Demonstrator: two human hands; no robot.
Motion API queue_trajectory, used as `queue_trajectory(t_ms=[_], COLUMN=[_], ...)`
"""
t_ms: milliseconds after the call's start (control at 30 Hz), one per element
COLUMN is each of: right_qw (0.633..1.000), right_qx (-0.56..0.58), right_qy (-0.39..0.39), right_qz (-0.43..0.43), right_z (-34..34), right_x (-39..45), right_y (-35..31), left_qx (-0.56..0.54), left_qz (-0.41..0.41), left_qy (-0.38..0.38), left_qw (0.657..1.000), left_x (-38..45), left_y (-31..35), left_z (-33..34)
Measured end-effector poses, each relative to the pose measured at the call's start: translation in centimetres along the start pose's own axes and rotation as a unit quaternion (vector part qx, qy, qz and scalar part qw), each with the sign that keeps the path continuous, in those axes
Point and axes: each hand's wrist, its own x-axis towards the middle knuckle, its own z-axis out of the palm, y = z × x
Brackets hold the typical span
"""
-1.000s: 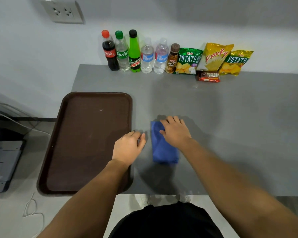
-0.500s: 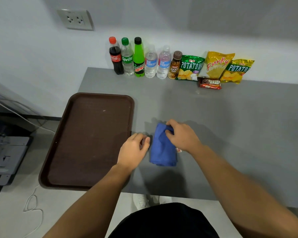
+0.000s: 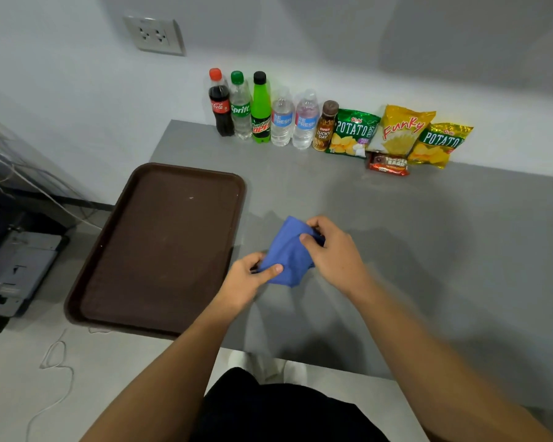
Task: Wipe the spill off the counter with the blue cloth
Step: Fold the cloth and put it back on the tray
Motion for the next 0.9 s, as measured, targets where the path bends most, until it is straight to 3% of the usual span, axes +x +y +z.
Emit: queue_trajectory(t_ms=[233,533,733,900], right_qw=[0.98,0.948,0.933,0.949], right_qx=[0.138,0.181,0.182,0.112], right_qy=[0.031,-0.013,-0.018,-0.016], right_qz=[0.138,0.262,0.31,0.293], right_z=[2.9,13.8,20.3,22.6], right_x=[-0.8,-4.9,-6.9,-7.7], right_y=[-1.7,-4.3,-5.1,-5.5], left_qx=[-0.044,0.141,0.184,0.231], left_qz=[0.008,-0.008,-0.041,-0.05], left_qy=[-0.02,-0.079,-0.102,-0.117], left_qw=[0.999,0.987,0.977,0.965], left_x=[-0.7,-1.8,-2.8,-3.3], left_y=[1.3,-0.9,-2.7,-3.9], left_z=[-6.7,-19.3,-24.6,-26.3])
